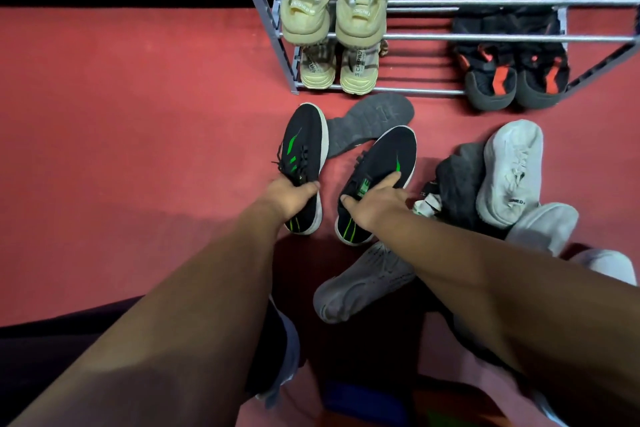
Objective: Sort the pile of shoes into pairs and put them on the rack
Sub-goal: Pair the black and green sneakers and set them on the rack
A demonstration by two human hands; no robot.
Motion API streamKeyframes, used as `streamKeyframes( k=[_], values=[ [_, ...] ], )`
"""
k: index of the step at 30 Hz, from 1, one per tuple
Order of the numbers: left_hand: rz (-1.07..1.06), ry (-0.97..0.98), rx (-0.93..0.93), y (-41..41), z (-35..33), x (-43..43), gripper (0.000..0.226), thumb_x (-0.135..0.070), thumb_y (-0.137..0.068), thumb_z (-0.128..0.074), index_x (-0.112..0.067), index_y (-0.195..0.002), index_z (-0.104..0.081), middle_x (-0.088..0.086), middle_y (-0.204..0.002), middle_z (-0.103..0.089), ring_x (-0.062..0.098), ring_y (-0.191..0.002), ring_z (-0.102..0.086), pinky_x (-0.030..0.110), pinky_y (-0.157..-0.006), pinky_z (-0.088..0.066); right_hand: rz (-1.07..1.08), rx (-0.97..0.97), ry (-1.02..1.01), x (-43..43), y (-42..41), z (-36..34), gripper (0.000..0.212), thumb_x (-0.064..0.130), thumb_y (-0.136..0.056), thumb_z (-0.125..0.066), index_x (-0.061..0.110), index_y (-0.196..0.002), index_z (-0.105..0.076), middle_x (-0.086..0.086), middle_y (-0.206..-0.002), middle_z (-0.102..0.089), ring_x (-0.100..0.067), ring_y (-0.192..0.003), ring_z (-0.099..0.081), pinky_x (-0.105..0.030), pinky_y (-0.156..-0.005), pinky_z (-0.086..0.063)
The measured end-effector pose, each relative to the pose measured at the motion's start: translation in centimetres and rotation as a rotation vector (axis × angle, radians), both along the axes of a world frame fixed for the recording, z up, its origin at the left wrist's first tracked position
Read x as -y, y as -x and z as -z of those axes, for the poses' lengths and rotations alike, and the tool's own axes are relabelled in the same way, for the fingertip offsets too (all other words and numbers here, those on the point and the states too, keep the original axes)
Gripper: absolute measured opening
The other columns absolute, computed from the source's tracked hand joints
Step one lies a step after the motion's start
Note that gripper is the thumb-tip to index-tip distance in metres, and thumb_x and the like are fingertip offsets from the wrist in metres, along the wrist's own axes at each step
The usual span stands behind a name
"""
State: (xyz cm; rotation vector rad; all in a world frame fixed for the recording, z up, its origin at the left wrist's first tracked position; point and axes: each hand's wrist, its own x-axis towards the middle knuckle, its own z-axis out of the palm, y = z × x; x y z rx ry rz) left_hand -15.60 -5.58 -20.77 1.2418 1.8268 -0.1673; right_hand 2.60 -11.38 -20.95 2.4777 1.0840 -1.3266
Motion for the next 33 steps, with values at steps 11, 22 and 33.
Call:
streamKeyframes(
  k=[11,22,33],
  values=[
    [0.105,0.052,-0.138,-0.7,1.0,0.1,0.116,-0.043,-0.077,-0.092,-0.002,-0.156,-0.018,0.018,-0.152,-0.037,0.032,-0.144,-0.044,0.037,-0.119,-0.039,-0.035,0.121,0.003,-0.5,2.2,2.0,0.148,0.073,-0.074,-0.076,0.004,-0.162,0.021,-0.029,-0.140,-0.028,-0.038,-0.124,-0.048,-0.038,-0.106,-0.049],
    [0.033,0.071,-0.095,-2.5,-4.2,-1.2,0.074,-0.034,-0.080,-0.089,-0.008,-0.140,-0.057,0.007,-0.120,-0.063,0.025,-0.102,-0.062,0.032,-0.084,-0.048,0.108,0.108,0.023,0.2,1.1,-1.5,0.134,0.071,-0.079,-0.067,0.002,-0.163,0.011,-0.032,-0.152,-0.033,-0.046,-0.138,-0.045,-0.049,-0.111,-0.042],
    [0.016,-0.347,-0.037,-7.0,-12.4,-0.5,0.073,-0.063,-0.047,-0.063,-0.028,-0.110,-0.074,0.008,-0.105,-0.070,0.030,-0.101,-0.068,0.036,-0.089,-0.058,0.512,-0.125,-0.253,-0.2,-6.1,-10.4,0.085,0.041,-0.062,-0.079,0.004,-0.133,-0.049,-0.007,-0.115,-0.069,-0.025,-0.101,-0.071,-0.030,-0.082,-0.057]
  ],
)
